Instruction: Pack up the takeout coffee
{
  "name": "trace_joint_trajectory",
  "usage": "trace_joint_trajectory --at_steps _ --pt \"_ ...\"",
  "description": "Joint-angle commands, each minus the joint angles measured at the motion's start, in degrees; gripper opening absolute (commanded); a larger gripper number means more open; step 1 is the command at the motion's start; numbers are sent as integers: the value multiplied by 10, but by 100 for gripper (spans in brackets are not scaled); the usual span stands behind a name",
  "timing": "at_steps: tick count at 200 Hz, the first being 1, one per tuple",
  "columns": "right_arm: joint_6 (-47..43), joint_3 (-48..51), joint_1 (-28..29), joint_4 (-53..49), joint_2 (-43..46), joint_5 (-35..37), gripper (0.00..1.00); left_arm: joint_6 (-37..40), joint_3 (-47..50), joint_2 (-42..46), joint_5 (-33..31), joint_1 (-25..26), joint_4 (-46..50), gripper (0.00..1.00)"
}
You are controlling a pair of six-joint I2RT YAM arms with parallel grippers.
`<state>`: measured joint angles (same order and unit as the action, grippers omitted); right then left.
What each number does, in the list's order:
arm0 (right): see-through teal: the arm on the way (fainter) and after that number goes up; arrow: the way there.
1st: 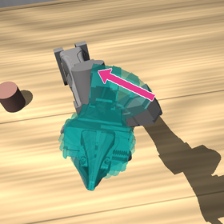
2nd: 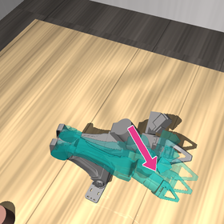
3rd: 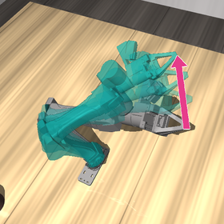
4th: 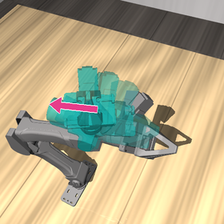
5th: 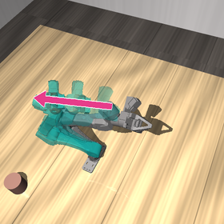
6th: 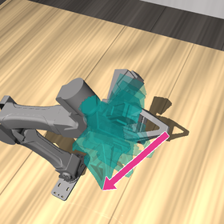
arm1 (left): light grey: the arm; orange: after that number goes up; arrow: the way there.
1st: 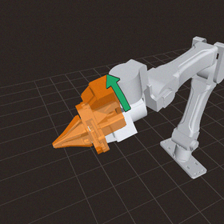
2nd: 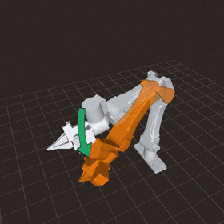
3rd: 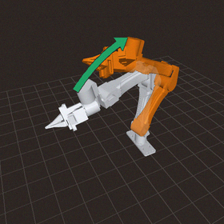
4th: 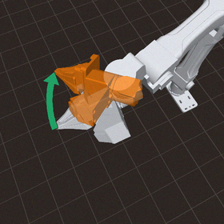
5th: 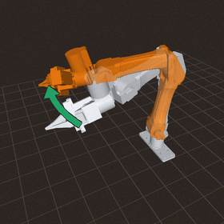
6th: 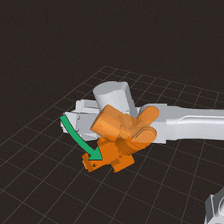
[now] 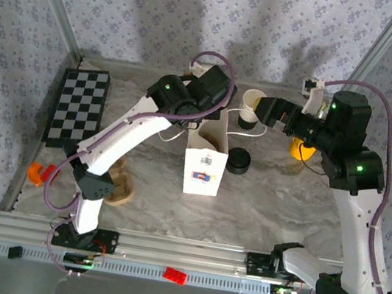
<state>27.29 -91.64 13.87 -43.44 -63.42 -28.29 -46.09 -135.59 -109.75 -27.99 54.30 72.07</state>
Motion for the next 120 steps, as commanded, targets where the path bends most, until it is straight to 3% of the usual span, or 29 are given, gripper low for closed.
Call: trace_joint_trajectory --at_steps 1,51,120 --pt "5 3 -2 0 0 -6 100 13 -5 -30 40 -9 -2 36" --pt "1 3 -6 -7 6 -7 99 -3 -42 -77 64 -27 30 36" --pt "-1 -11 -7 -13 -5 -5 100 56 -133 -25 100 -27 -24 37"
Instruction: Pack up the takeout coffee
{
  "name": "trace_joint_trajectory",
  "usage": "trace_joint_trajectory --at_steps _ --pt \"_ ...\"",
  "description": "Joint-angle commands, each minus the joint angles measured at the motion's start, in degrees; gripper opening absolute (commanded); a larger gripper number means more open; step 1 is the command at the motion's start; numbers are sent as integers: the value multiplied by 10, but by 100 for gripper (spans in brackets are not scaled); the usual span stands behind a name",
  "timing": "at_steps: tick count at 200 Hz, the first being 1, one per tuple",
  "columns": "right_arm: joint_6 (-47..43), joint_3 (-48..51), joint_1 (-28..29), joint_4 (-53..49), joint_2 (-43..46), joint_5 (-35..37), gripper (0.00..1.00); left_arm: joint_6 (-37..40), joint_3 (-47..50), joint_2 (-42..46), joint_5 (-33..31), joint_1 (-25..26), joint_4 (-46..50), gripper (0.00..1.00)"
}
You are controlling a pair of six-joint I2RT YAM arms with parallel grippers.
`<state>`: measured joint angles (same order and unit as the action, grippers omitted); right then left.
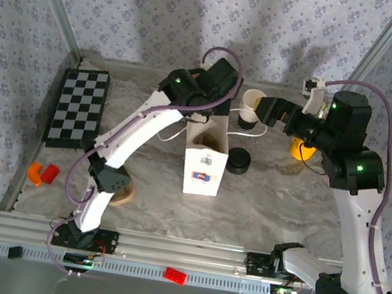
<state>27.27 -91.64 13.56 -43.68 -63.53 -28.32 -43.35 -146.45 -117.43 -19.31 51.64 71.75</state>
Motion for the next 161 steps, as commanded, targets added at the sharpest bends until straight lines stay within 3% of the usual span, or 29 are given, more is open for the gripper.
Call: trace_joint_trajectory --at_steps 1,45,72,99,126,144,161 --pt "-1 -11 -4 -11 -4 -5 100 29 -24 54 12 0 -22 37" --pt "-27 -17 2 -51 -24 13 100 77 111 196 -33 -17 -70 43" --pt "-47 -22 27 -93 -39 33 100 70 286 321 0 -98 -120 44" --pt "-67 -42 61 -171 -56 97 100 35 495 433 122 -240 -205 45" --pt "-63 -46 83 -214 -59 119 100 -7 630 463 256 -359 -275 45" --pt "-56 -41 85 -227 -56 127 100 -37 693 445 326 -398 -349 46" --pt "-47 -30 83 -230 -50 133 100 -51 720 407 350 -408 -402 51"
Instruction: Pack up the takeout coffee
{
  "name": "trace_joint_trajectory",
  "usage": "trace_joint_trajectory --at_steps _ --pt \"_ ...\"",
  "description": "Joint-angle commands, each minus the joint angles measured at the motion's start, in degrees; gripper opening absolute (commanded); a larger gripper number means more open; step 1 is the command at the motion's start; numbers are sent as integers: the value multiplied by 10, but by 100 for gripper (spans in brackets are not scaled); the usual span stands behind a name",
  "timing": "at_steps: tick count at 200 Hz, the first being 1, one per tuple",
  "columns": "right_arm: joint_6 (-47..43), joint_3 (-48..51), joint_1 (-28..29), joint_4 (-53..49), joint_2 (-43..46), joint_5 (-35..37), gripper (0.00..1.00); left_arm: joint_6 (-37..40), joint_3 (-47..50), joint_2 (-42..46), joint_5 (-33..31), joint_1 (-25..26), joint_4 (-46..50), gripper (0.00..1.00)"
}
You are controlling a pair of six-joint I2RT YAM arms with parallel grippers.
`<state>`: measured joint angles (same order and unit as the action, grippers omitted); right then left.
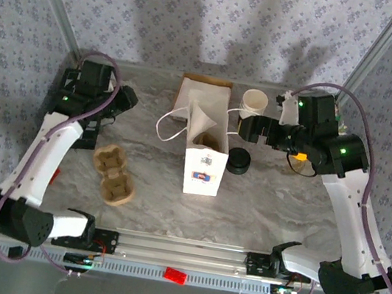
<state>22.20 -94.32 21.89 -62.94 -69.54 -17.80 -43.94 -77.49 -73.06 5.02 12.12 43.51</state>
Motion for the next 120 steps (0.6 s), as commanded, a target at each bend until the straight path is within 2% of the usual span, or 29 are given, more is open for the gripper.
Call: trace_joint_trajectory --at_steps 1,19,48,92,120 --pt "3 -3 -1 -37 10 29 100 -47 32 -39 107 -13 -124 51" --pt "14 6 -13 -34 16 36 100 -88 53 -95 149 -23 -193 53" --pt "28 24 -42 -19 23 23 100 -144 59 -187 169 -21 -287 57" --pt "27 32 -82 -8 24 8 100 -203 29 -311 167 0 -349 59" --pt "23 41 -104 -2 25 -9 100 -212 -4 -360 150 25 -352 59"
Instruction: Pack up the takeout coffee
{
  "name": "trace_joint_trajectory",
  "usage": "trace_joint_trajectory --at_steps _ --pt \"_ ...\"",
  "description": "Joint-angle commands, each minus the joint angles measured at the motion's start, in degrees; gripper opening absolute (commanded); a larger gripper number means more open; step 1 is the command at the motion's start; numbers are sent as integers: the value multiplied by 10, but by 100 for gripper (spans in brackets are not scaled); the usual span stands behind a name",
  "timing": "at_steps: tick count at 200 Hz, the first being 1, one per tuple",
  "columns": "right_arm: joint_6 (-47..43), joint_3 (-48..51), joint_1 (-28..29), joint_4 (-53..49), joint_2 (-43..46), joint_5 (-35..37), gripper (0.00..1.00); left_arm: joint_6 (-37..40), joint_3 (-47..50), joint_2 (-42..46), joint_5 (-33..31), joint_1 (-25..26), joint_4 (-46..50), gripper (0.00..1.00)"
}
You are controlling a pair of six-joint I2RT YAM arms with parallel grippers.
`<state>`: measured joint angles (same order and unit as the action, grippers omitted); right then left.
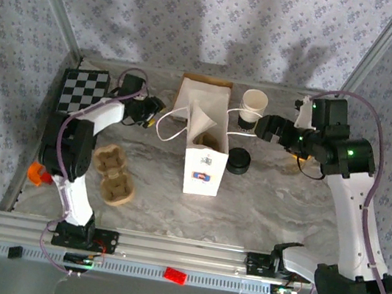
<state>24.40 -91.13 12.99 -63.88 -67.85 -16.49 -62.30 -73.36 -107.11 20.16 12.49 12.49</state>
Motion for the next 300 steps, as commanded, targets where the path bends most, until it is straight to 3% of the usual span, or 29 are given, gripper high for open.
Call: trace_joint_trajectory --at_steps 1,32,67,141,253,300 --pt "0 9 -16 8 8 -22 100 -29 -47 -20 -3 22 -43 58" --pt "-7 19 -35 12 9 -39 100 -56 -53 -46 -7 32 -71 57" --pt "-12 28 -56 16 14 -56 100 -63 -67 -63 -13 41 -58 49" --pt "-10 45 -84 26 26 -78 100 -70 -94 -87 -28 55 -26 44" --pt "-15 49 -104 26 36 -95 100 -47 -137 -88 -50 62 24 3" --pt "-21 18 -104 28 36 -86 100 -23 -165 -48 -53 61 35 0"
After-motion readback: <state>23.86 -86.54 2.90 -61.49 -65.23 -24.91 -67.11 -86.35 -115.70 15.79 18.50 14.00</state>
